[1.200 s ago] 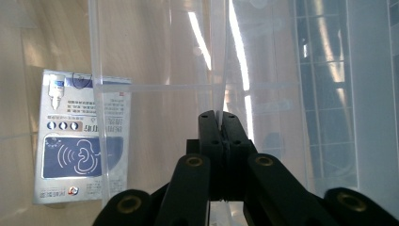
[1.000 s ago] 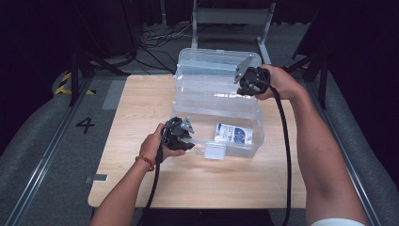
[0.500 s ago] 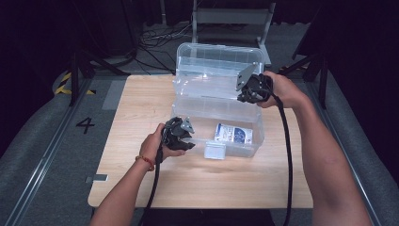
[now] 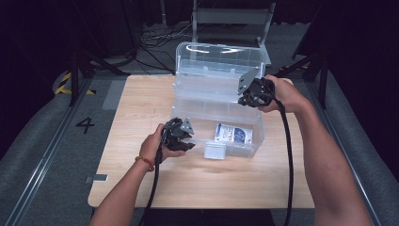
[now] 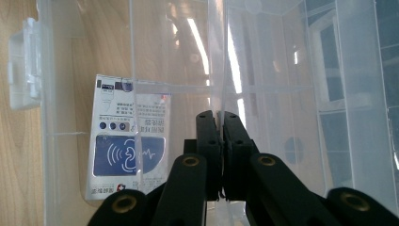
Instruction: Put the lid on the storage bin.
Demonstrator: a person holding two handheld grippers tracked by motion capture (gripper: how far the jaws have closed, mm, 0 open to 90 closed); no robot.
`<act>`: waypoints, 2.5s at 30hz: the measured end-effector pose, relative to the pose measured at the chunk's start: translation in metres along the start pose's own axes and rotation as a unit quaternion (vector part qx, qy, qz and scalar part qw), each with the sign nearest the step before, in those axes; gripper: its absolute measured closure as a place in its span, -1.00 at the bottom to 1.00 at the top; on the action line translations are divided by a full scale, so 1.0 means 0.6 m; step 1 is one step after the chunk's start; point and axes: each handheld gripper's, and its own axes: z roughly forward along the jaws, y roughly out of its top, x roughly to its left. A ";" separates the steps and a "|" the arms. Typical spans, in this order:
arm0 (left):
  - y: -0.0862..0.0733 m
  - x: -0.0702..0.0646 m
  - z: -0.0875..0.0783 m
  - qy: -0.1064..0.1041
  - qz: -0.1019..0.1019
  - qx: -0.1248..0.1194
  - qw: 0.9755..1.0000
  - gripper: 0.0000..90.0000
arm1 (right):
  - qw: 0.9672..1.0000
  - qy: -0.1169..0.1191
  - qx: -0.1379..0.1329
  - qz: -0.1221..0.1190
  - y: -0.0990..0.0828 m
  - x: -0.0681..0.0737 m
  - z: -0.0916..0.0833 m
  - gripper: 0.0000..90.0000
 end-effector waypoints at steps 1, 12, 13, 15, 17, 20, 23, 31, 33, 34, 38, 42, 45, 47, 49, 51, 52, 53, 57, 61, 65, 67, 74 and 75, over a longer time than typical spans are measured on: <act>0.000 0.000 0.000 0.000 0.000 0.000 1.000 0.40 | 1.000 0.000 -0.001 -0.001 0.000 0.001 0.000 0.96; -0.001 -0.001 0.000 0.005 0.007 -0.005 1.000 0.38 | 1.000 0.000 -0.003 -0.006 -0.002 0.012 -0.002 0.95; -0.001 -0.002 0.000 0.006 0.006 -0.005 1.000 0.38 | 1.000 0.003 -0.005 -0.006 -0.002 0.013 -0.002 0.95; -0.002 -0.002 0.000 0.007 0.009 -0.007 1.000 0.38 | 1.000 -0.001 -0.004 -0.011 -0.001 0.016 -0.002 0.95; -0.002 -0.003 0.000 0.008 0.007 -0.007 1.000 0.38 | 1.000 0.000 -0.006 -0.005 -0.003 0.019 -0.002 0.95; -0.002 -0.002 0.000 0.008 0.009 -0.007 1.000 0.38 | 1.000 -0.001 -0.011 -0.007 -0.007 0.020 -0.003 0.94; -0.003 -0.003 0.000 0.009 0.010 -0.008 1.000 0.38 | 1.000 0.001 -0.015 -0.008 -0.008 0.024 -0.003 0.94; -0.004 -0.004 0.001 0.012 0.014 -0.010 1.000 0.37 | 1.000 0.006 -0.023 -0.007 -0.012 0.033 -0.003 0.94; -0.004 -0.005 0.001 0.013 0.014 -0.012 1.000 0.37 | 1.000 0.004 -0.022 -0.011 -0.013 0.036 -0.004 0.94; -0.004 -0.005 0.001 0.015 0.015 -0.012 1.000 0.36 | 1.000 0.005 -0.023 -0.008 -0.014 0.039 -0.003 0.94; -0.004 -0.006 0.001 0.016 0.014 -0.012 1.000 0.35 | 1.000 0.007 -0.025 -0.012 -0.017 0.044 -0.003 0.92; -0.005 -0.007 0.001 0.021 0.009 -0.020 1.000 0.33 | 1.000 0.007 -0.027 -0.009 -0.021 0.051 -0.003 0.91; -0.008 -0.008 0.002 0.019 0.001 -0.032 0.999 0.31 | 1.000 0.007 -0.029 -0.010 -0.022 0.053 -0.003 0.91; -0.008 -0.008 0.001 0.017 -0.005 -0.036 0.999 0.29 | 0.999 0.003 -0.033 -0.004 -0.024 0.052 -0.003 0.90; -0.010 -0.010 -0.003 0.025 -0.009 -0.041 0.999 0.29 | 0.999 0.007 -0.034 -0.004 -0.025 0.053 -0.003 0.90; -0.016 -0.011 -0.010 0.020 -0.015 -0.054 0.998 0.23 | 0.999 0.007 -0.033 -0.005 -0.025 0.054 -0.004 0.90; -0.023 -0.013 -0.017 0.026 -0.025 -0.056 0.998 0.17 | 0.999 0.007 -0.033 -0.006 -0.026 0.054 -0.004 0.90; -0.028 -0.014 -0.022 0.028 -0.028 -0.061 0.997 0.12 | 0.999 0.005 -0.034 -0.005 -0.026 0.054 -0.003 0.90; -0.040 -0.014 -0.042 0.042 -0.044 -0.081 0.995 0.03 | 0.999 0.008 -0.036 -0.004 -0.028 0.053 -0.004 0.89; -0.056 -0.010 -0.071 0.041 -0.063 -0.104 0.992 0.04 | 0.999 0.004 -0.037 -0.003 -0.028 0.056 -0.004 0.89; -0.071 -0.003 -0.092 0.053 -0.078 -0.118 0.989 -0.03 | 0.999 0.005 -0.040 0.002 -0.029 0.056 -0.004 0.88; -0.076 0.001 -0.103 0.063 -0.086 -0.124 0.987 -0.06 | 0.999 0.003 -0.042 -0.004 -0.028 0.055 -0.003 0.88; -0.076 0.023 -0.152 0.069 -0.113 -0.179 0.975 0.09 | 0.999 -0.001 -0.047 0.000 -0.030 0.057 -0.003 0.87; -0.074 0.027 -0.158 0.066 -0.118 -0.192 0.972 0.13 | 0.999 -0.001 -0.047 0.001 -0.031 0.057 -0.003 0.87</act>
